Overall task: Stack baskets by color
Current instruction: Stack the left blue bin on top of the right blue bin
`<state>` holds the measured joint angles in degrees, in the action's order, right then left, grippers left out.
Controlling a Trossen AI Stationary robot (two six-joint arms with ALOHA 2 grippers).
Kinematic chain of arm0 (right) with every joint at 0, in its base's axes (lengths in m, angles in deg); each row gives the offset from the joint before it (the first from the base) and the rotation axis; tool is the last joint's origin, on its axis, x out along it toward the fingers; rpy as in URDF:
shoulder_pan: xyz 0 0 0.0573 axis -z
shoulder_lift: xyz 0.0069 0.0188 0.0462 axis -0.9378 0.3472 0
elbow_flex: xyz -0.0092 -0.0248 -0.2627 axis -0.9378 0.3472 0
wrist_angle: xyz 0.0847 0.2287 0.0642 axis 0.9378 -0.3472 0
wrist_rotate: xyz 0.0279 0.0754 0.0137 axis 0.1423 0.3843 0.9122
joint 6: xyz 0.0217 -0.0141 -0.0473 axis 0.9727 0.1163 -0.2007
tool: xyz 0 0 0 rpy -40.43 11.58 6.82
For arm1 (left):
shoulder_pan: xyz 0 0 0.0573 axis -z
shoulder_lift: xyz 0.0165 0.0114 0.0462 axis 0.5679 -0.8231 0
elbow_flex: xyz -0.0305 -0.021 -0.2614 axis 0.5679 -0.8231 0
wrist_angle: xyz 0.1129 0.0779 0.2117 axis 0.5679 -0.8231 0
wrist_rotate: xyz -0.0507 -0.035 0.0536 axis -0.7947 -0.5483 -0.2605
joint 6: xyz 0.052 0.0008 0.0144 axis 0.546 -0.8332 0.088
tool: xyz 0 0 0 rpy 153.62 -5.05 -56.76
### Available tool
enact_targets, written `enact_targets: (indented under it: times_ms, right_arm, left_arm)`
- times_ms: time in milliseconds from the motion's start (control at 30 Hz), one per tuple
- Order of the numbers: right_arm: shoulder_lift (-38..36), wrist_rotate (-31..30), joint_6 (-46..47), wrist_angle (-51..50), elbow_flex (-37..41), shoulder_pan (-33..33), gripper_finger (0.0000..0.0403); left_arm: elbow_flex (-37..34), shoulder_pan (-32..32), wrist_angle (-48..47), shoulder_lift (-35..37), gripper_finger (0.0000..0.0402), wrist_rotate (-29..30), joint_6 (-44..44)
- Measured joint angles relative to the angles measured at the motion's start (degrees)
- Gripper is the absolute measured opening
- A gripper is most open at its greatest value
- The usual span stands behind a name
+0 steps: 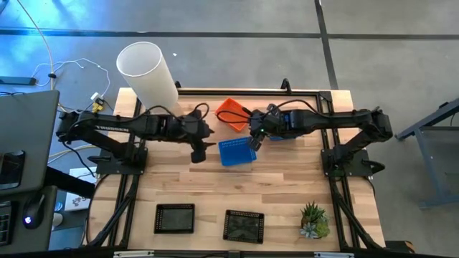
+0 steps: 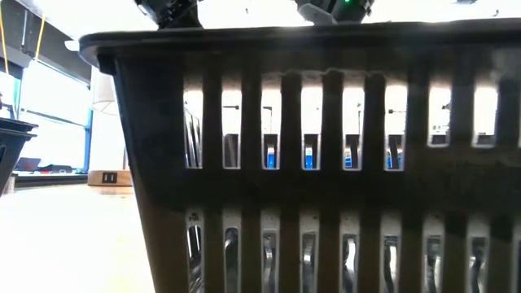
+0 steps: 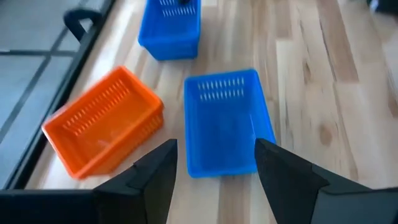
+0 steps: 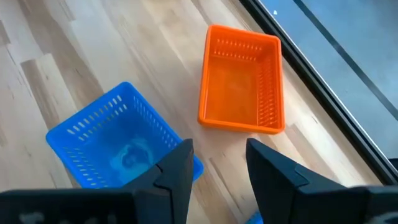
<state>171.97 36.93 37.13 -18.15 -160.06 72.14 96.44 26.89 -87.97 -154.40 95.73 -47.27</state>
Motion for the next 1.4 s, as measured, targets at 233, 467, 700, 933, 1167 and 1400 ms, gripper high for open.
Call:
enact_targets:
  times_ms: [233, 467, 700, 933, 1167, 1400]
  right_arm:
    - [0.0, -1.3, 0.1, 0.3, 0.0, 0.0, 0.0136]
    - [0.0, -1.3, 0.1, 0.2, 0.0, 0.0, 0.0136]
    - [0.0, -1.3, 1.5, 0.2, 0.0, 0.0, 0.0136]
    - [0.0, -1.2, 1.6, 0.2, 0.0, 0.0, 0.0136]
    - [0.0, -1.1, 2.6, -0.1, 0.0, 0.0, 0.0136]
    - [0.0, -1.0, 2.9, -0.1, 0.0, 0.0, 0.0136]
  left_arm:
    - [0.1, -2.4, 5.4, -3.2, 0.02, 0.0, 2.2]
    - [0.0, -4.9, 7.2, -9.4, 0.02, 0.0, 4.0]
    - [0.0, -5.6, 9.1, -16.8, 0.02, 0.2, 4.0]
    - [0.0, -5.8, 10.9, -22.2, 0.02, 0.2, 4.0]
    - [0.0, -5.8, 11.6, -25.1, 0.02, 0.2, 4.0]
    - [0.0, -6.2, 12.3, -27.7, 0.02, -0.1, 3.5]
